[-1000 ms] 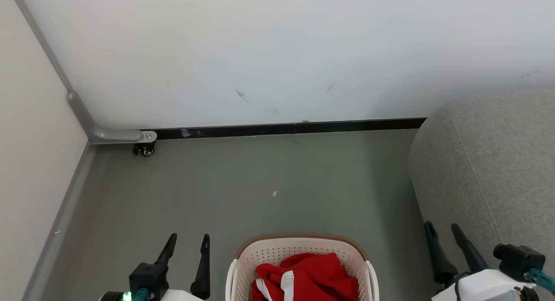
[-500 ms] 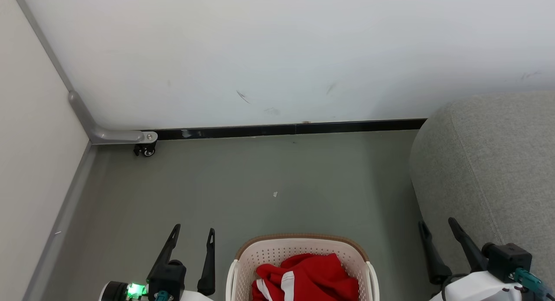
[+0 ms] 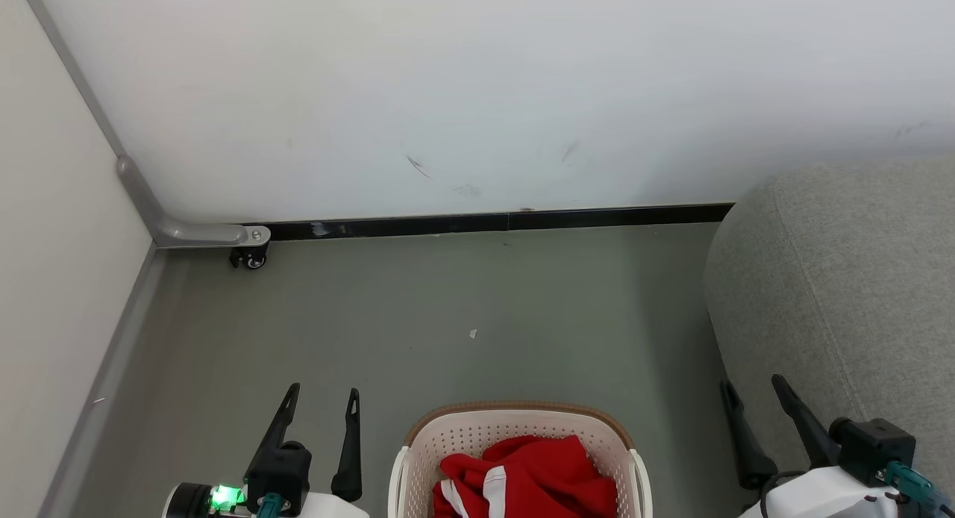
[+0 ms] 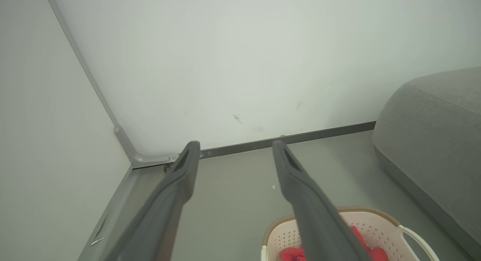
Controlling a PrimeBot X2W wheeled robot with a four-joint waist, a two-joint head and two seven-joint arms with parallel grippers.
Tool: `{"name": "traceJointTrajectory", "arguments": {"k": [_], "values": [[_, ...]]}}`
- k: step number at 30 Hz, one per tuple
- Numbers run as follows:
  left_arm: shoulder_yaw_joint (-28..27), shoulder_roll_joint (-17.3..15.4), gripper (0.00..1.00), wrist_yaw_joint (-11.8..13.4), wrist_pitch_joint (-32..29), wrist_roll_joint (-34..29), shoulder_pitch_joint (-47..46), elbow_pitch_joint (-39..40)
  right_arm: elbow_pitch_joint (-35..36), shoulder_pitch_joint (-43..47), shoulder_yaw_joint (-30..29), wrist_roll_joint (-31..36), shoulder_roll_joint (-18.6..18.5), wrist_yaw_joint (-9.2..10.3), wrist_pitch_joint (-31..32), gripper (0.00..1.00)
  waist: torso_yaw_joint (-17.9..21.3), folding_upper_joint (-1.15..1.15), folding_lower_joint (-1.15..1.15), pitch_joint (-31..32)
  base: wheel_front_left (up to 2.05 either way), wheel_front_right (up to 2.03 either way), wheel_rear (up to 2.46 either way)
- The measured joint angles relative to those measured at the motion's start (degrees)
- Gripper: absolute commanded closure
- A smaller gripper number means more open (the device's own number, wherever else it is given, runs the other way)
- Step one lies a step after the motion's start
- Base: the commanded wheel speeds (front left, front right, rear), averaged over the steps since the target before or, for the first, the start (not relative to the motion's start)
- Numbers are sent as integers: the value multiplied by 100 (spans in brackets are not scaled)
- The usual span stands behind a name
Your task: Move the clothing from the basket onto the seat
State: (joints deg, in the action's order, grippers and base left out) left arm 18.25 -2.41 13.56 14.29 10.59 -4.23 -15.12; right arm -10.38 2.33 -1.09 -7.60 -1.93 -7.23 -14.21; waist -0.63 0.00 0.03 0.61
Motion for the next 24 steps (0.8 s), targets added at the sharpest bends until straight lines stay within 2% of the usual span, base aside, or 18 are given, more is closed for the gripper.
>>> {"name": "traceJointTrajectory", "arguments": {"k": [24], "values": [[-38, 7, 0, 68, 0, 47, -122, -68, -3, -9, 2, -3, -1, 0, 0, 0, 9, 0, -1, -38, 0, 0, 0]]}}
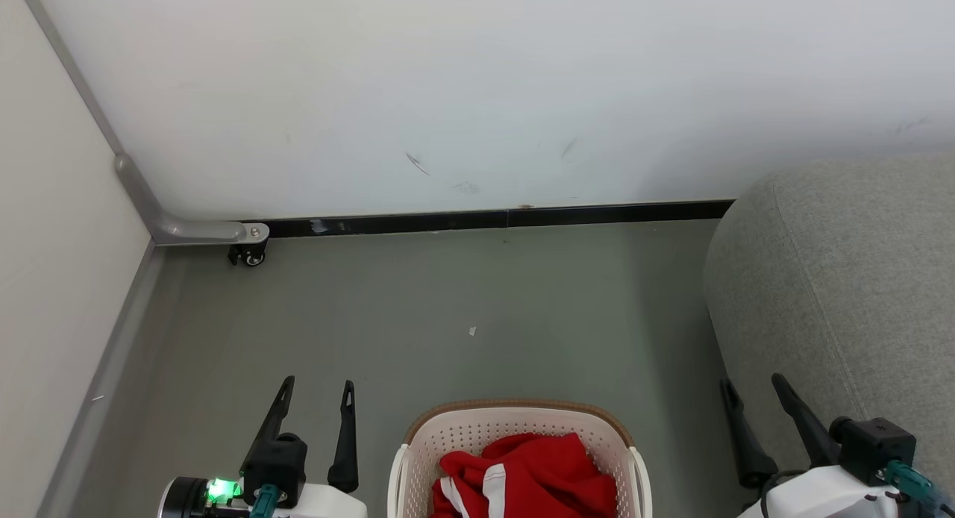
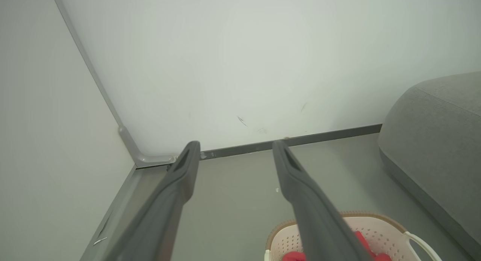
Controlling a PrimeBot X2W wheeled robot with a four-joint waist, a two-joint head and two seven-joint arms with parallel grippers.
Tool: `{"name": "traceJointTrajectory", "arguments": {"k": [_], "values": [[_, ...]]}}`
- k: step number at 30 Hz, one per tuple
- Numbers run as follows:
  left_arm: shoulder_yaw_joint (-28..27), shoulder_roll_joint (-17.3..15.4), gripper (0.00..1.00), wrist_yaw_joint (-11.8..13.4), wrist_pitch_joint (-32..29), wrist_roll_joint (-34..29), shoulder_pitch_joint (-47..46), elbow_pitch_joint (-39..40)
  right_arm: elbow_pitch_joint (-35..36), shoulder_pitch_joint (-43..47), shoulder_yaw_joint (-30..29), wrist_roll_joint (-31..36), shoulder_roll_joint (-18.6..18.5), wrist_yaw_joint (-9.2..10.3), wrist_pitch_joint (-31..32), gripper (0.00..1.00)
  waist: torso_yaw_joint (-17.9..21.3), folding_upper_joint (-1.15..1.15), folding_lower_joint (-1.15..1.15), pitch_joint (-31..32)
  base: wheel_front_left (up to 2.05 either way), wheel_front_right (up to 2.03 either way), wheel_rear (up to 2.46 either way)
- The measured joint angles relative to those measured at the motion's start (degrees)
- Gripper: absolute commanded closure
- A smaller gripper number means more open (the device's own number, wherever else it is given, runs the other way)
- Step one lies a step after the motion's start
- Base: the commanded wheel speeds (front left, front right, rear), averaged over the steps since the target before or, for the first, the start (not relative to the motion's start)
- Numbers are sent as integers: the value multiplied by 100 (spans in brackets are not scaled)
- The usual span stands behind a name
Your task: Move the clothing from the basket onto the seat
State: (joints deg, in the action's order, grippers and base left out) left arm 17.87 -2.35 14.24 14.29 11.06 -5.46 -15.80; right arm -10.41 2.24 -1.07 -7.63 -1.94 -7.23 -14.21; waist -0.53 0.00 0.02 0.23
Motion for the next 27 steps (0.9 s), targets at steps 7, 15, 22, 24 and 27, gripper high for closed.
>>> {"name": "traceJointTrajectory", "arguments": {"k": [7, 15, 22, 24, 27], "values": [[-4, 1, 0, 23, 0, 0, 0, 0, -3, -9, -2, -5, 0, 0, 0, 0, 2, 0, 0, -17, 0, 0, 0], [-9, 1, 0, 23, 0, 0, -2, 0, 9, -10, -2, -13, 0, 0, 0, 0, 11, 0, 0, -75, 0, 0, 0], [92, 3, 0, 21, 0, -30, -26, -109, 134, -15, -75, -13, 0, 0, 0, 0, 33, 0, -1, -192, 0, 0, 0], [142, 4, 0, 13, 0, -66, -51, -171, 201, -15, -124, -13, 0, 0, 0, 0, 43, 0, 0, -232, 0, 0, 0], [192, 4, 0, -36, 0, -86, -109, -294, 287, -16, -180, -10, -1, 0, -1, 0, 62, 0, -1, -302, 0, 0, 0]]}}
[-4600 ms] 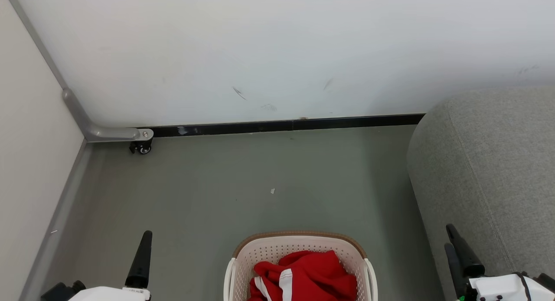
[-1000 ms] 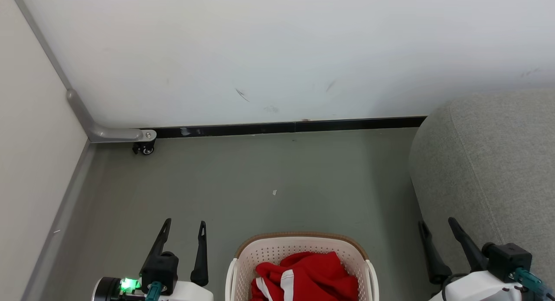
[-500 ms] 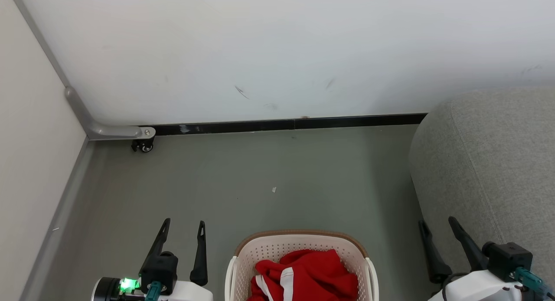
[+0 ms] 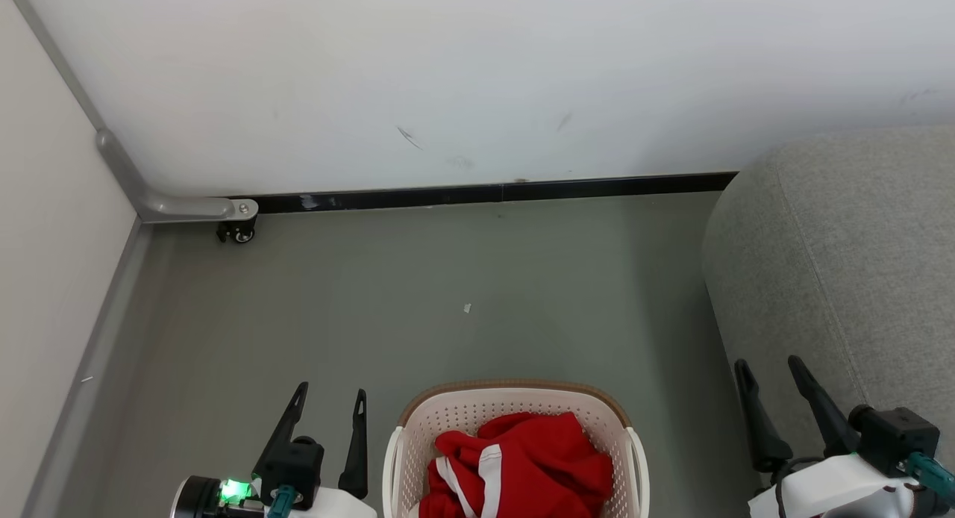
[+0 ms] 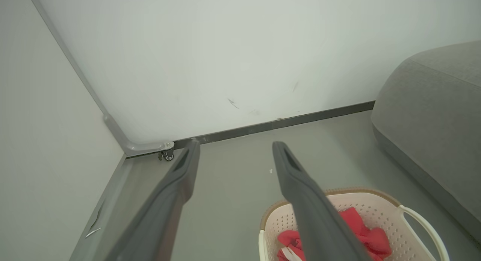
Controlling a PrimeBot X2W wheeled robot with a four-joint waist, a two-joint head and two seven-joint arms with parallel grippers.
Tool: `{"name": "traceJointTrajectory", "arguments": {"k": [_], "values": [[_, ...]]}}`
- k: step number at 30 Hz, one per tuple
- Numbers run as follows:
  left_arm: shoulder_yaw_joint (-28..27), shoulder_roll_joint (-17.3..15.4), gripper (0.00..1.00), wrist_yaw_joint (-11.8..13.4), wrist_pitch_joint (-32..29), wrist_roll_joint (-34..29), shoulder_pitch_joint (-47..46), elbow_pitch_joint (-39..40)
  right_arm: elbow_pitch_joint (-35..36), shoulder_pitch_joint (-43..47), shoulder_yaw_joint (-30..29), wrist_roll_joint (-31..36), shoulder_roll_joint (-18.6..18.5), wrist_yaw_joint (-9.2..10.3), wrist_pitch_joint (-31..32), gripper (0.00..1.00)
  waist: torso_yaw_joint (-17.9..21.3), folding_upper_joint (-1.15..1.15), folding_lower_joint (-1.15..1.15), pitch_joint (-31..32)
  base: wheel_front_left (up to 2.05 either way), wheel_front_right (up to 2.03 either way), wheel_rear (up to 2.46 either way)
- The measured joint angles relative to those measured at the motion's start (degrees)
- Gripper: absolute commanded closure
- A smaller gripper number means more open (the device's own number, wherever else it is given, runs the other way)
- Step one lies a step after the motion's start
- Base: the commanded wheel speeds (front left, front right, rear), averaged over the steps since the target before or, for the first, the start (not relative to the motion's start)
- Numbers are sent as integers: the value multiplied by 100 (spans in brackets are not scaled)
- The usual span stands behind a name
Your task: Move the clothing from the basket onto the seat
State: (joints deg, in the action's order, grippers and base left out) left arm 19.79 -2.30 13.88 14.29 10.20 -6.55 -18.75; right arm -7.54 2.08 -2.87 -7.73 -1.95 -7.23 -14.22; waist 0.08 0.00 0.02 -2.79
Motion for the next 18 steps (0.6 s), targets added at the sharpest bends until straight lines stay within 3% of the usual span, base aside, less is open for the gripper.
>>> {"name": "traceJointTrajectory", "arguments": {"k": [18], "values": [[615, 2, 0, -331, 0, -344, -463, -703, 837, -33, -498, -111, 0, 0, -15, 0, 190, 0, 0, -605, 0, 0, 0]]}}
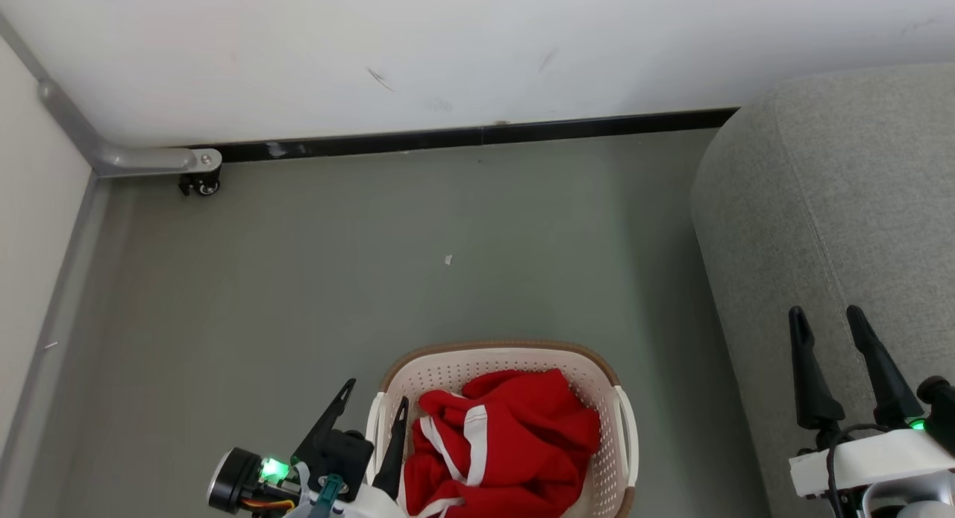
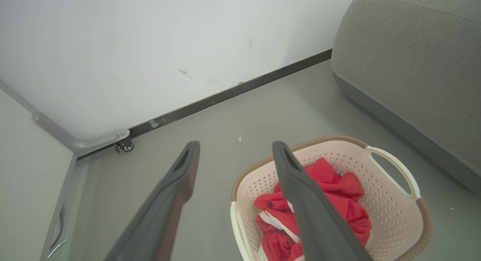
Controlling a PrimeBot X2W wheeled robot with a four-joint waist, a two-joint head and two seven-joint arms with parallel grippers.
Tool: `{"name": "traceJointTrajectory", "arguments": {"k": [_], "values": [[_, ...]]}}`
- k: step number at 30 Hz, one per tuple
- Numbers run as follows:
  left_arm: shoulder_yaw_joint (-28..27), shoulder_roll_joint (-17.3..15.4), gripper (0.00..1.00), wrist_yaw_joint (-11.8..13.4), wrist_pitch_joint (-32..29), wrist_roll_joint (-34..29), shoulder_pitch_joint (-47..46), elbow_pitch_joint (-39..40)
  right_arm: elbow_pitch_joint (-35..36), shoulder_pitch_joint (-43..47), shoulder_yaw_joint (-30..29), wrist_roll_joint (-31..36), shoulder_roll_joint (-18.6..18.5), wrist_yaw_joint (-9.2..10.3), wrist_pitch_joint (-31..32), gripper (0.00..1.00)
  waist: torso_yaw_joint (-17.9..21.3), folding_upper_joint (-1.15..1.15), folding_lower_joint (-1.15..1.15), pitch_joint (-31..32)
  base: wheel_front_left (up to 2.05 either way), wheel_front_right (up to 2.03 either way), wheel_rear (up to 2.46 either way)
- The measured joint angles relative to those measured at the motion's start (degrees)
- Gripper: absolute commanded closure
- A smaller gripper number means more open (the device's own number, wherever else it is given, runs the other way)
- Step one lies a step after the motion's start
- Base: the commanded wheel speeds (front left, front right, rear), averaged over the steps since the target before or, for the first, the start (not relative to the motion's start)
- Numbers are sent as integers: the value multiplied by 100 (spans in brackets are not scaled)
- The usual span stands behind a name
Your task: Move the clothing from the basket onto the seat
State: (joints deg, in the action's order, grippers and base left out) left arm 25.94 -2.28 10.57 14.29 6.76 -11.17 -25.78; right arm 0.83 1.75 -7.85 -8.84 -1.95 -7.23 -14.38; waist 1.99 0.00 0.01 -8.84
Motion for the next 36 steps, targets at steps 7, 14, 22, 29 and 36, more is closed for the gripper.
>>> {"name": "traceJointTrajectory", "arguments": {"k": [7, 14, 22, 29, 36], "values": [[222, 4, 0, -142, -2, -101, -359, -237, 213, -124, -48, -25, 0, 0, 0, 0, 117, 0, 0, -348, 0, 0, 0], [441, 5, 0, -226, -10, -191, -669, -502, 398, -243, -60, -83, 0, 0, 0, 0, 266, 0, 0, -757, 0, 0, 0], [598, 7, 0, -286, -10, -241, -1081, -733, 556, -617, 47, -240, -1, 0, -1, 0, 478, 0, 0, -1290, 0, 0, 0], [731, 3, 0, -376, -10, -293, -1397, -927, 655, -1042, 137, -341, -5, 0, -1, 0, 680, 0, 0, -1764, 0, 0, 0], [833, 8, 0, -393, -10, -383, -1754, -1135, 675, -1435, 229, -474, -10, 0, -7, 0, 881, 0, 0, -2227, 0, 0, 0]]}}
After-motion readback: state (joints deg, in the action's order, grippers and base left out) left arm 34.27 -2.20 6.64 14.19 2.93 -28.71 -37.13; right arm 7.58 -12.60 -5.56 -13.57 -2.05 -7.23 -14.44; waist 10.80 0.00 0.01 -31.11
